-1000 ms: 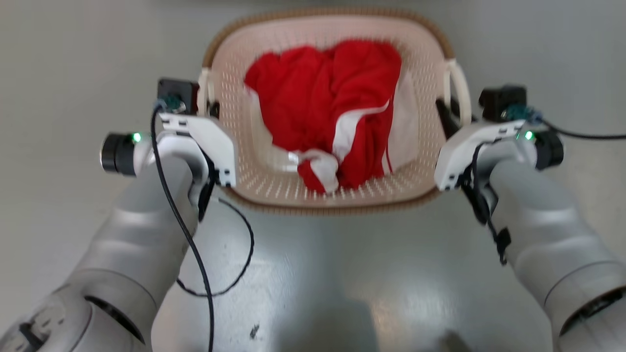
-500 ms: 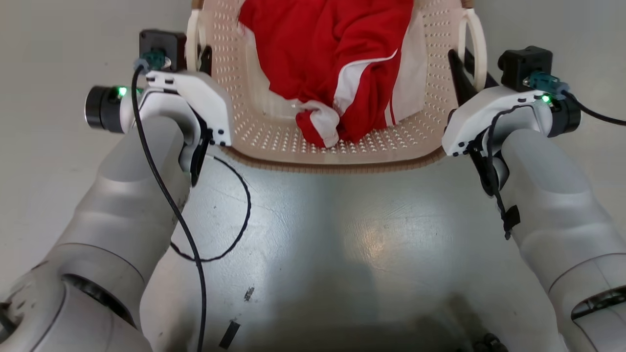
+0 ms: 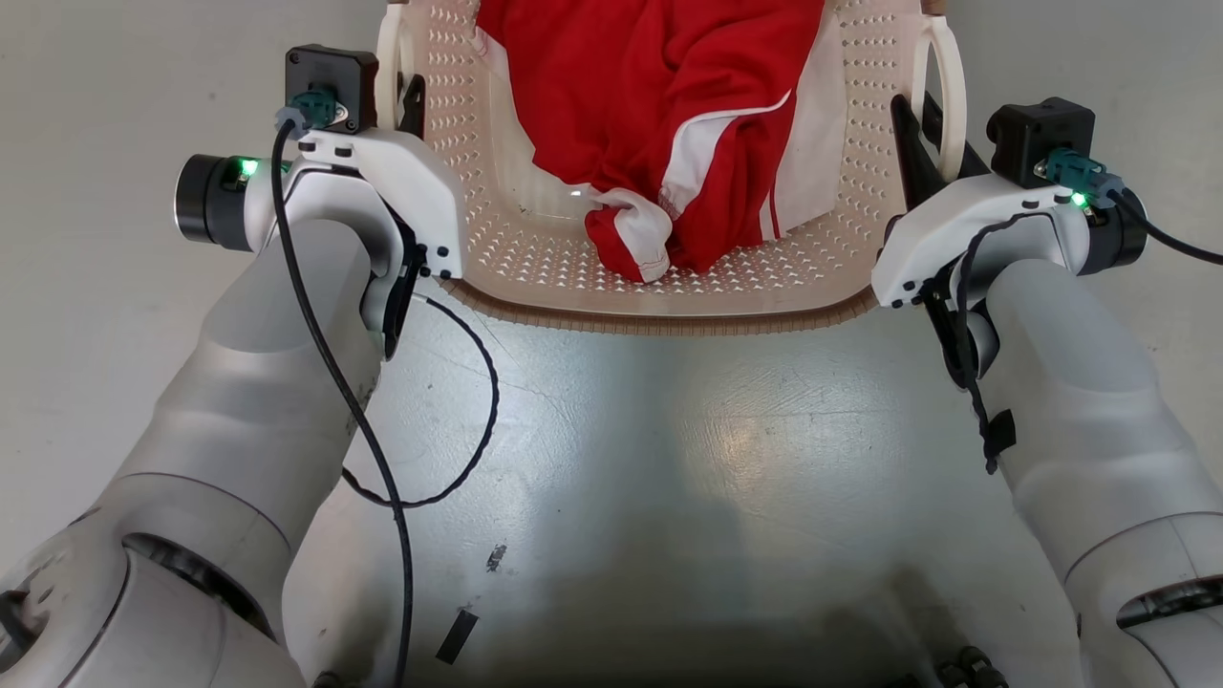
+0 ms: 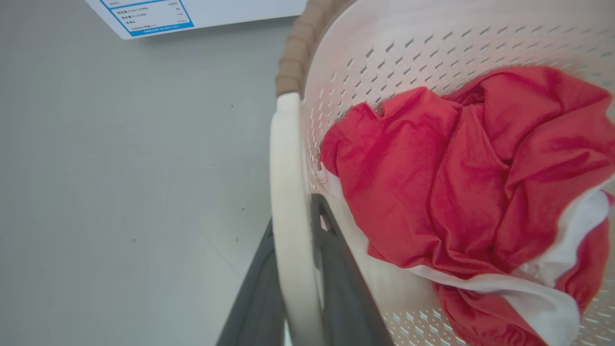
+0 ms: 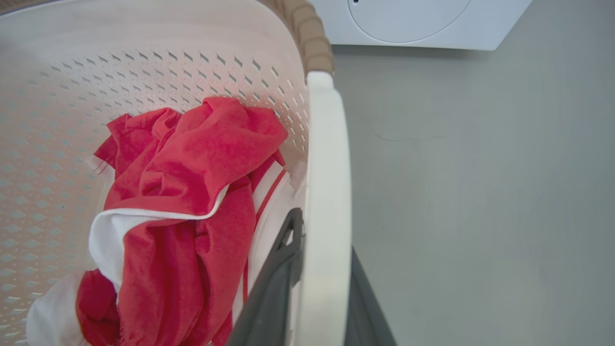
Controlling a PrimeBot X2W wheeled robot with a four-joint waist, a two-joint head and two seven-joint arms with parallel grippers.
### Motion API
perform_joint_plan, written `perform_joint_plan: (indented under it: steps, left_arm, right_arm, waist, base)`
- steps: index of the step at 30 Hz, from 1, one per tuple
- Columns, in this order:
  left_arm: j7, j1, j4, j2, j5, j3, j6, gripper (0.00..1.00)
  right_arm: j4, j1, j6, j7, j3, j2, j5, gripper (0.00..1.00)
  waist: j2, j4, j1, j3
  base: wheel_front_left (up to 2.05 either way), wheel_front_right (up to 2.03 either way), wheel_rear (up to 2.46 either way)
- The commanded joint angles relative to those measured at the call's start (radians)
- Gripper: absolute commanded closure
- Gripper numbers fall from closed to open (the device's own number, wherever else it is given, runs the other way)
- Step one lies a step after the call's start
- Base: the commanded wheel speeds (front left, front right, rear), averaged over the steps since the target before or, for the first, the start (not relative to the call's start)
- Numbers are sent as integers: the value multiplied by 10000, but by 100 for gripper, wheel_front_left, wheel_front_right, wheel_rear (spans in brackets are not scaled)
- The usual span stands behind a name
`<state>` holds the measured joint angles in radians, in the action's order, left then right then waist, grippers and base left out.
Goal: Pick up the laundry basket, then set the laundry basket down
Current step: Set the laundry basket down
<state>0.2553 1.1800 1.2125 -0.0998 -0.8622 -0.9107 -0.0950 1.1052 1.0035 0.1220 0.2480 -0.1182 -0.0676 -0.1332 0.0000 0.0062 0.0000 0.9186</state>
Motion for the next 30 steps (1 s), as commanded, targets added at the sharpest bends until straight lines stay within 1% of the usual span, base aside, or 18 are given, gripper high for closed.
perform_joint_plan:
  steps: [1,6,30]
  left_arm:
    - [63,212,18,-381,97,149,-14,100]
    - [64,238,215,-300,108,160,82,100]
    - [64,313,528,-210,203,292,177,100]
  right_arm:
    - [-175,-504,87,137,-186,170,120,100]
    - [-112,-473,87,137,-178,172,89,100]
    - [-80,-387,87,137,-276,173,-58,100]
  waist:
    - [0,11,0,8]
    - [0,28,0,27]
    - [0,9,0,215]
  base:
    - [0,0,0]
    - [0,0,0]
    - [0,0,0]
